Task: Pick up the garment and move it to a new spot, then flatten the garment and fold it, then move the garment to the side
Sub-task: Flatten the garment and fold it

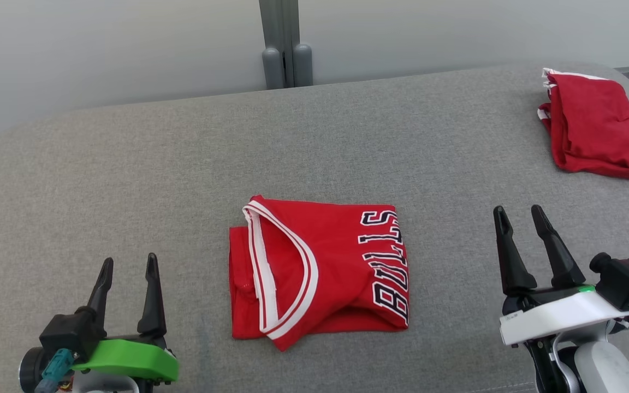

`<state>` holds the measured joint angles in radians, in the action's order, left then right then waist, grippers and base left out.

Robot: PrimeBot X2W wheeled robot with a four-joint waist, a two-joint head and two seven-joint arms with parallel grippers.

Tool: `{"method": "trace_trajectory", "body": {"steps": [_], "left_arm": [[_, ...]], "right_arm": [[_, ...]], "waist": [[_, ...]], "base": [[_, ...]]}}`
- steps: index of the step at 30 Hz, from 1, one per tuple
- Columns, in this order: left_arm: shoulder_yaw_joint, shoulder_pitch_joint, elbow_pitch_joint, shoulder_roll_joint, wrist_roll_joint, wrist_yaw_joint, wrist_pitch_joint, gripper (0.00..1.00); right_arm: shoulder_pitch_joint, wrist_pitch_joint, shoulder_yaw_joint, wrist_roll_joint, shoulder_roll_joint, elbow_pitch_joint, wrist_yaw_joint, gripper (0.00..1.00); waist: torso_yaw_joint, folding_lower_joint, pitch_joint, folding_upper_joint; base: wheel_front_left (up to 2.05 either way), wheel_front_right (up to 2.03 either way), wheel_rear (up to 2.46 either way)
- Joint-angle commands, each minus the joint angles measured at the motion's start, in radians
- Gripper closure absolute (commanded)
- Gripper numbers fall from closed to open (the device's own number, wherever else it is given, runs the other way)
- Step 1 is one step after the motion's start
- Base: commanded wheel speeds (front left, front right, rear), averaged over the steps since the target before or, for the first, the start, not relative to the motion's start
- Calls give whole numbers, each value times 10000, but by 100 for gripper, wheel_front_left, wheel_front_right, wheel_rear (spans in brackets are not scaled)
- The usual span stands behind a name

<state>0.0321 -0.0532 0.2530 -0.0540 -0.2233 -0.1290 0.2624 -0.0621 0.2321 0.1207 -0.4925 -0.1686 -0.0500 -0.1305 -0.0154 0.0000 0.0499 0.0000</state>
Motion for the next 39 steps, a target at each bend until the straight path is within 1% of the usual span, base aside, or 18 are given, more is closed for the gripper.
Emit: {"method": "trace_trajectory", "body": {"steps": [1, 6, 10, 12, 18, 21, 23, 28, 31, 36, 37, 38, 39], "left_arm": [[-27, 189, -34, -58, 132, -25, 27, 0], [-632, 364, 104, -37, 155, -25, 28, 0], [-1190, 492, 324, -32, 107, -25, 27, 0], [-1626, 557, 487, -31, 84, -25, 28, 0], [-3380, 617, 1250, -99, -163, -24, 27, 0], [-4058, 467, 1769, -91, -376, -24, 28, 0], [-4341, 325, 2105, -88, -554, -24, 27, 0], [-4684, 71, 2916, -61, -816, -24, 28, 0], [-4628, -122, 3247, -56, -1011, -24, 28, 0], [-4794, -498, 3416, -24, -1304, -24, 28, 0], [-4810, -545, 3348, -22, -1356, -24, 28, 9], [-4857, -564, 3269, -17, -1477, -24, 28, 55], [-4882, -582, 3176, -14, -1552, -24, 27, 88]], "right_arm": [[171, 100, -63, 59, 68, 61, -2, 0], [418, 153, -185, 290, 257, 91, -2, 0], [547, 190, -229, 723, 270, 96, -2, 0], [593, 226, -231, 854, 347, 67, -2, 0], [538, 258, -138, 1161, 423, -21, -2, 0], [440, 271, -36, 1281, 421, -59, -2, 0], [391, 273, 29, 1364, 397, -95, -2, 0], [342, 277, 121, 1439, 425, -138, -2, 0], [340, 290, 149, 1476, 438, -177, -2, 0], [297, 311, 210, 1523, 478, -203, -2, 0], [290, 313, 212, 1534, 481, -202, -2, 0], [279, 316, 210, 1549, 486, -194, -2, 0], [280, 319, 197, 1555, 490, -184, -2, 0]], "waist": [[-2, 0, -36, 0], [27, 0, -121, 0], [68, 0, -187, 0], [81, 0, -207, 0], [2, 0, -212, 0], [-111, 0, -181, 0], [-202, 0, -153, 0], [-400, 0, -48, 0], [-480, 0, 20, 0], [-536, 0, 132, 0], [-533, 0, 144, 0], [-524, 0, 165, 0], [-511, 0, 183, 0]], "base": [[0, 0, 0], [0, 0, 0], [0, 0, 0], [0, 0, 0], [0, 0, 0], [0, 0, 0], [0, 0, 0], [0, 0, 0], [0, 0, 0], [0, 0, 0], [0, 0, 0], [0, 0, 0], [0, 0, 0]]}}
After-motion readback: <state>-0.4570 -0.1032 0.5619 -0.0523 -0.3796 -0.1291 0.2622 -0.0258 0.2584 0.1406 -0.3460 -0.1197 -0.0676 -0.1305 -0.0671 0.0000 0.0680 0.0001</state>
